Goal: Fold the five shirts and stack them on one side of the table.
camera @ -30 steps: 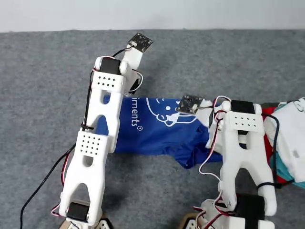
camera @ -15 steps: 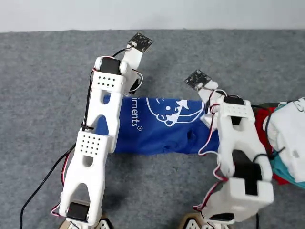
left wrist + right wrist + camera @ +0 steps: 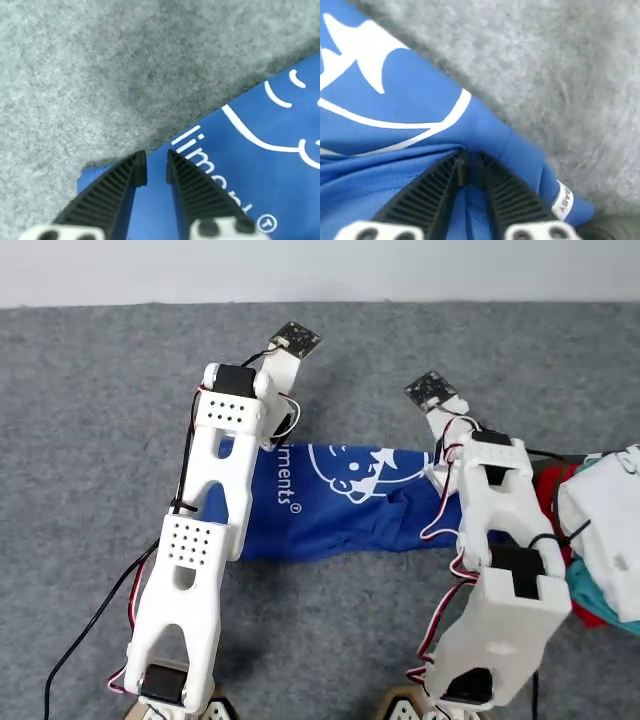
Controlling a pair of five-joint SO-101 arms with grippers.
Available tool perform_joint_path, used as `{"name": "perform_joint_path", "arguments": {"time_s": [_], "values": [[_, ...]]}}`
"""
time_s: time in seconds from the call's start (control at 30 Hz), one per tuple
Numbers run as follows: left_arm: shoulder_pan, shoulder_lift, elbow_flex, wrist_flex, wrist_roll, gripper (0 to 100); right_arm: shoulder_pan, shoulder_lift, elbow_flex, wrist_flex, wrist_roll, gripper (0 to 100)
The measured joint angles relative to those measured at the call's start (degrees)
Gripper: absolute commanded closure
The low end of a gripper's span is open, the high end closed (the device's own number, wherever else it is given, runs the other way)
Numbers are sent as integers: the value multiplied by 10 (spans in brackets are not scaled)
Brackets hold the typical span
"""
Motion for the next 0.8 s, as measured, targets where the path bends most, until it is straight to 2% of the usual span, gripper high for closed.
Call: {"name": "perform_joint_path", "arguments": {"time_s": [0.17,0.3,0.47,0.57,0.8], "values": [[0,0,0,0,0,927,5,-40,-40,84,-103,739],[-11,0,-18,0,0,927,-10,-87,-70,184,-120,738],[-40,0,-26,0,0,927,-80,-112,-73,301,-125,739],[-47,0,-26,0,0,927,-113,-113,-69,303,-141,739],[-47,0,-26,0,0,927,-119,-95,-1,206,-168,739]]}}
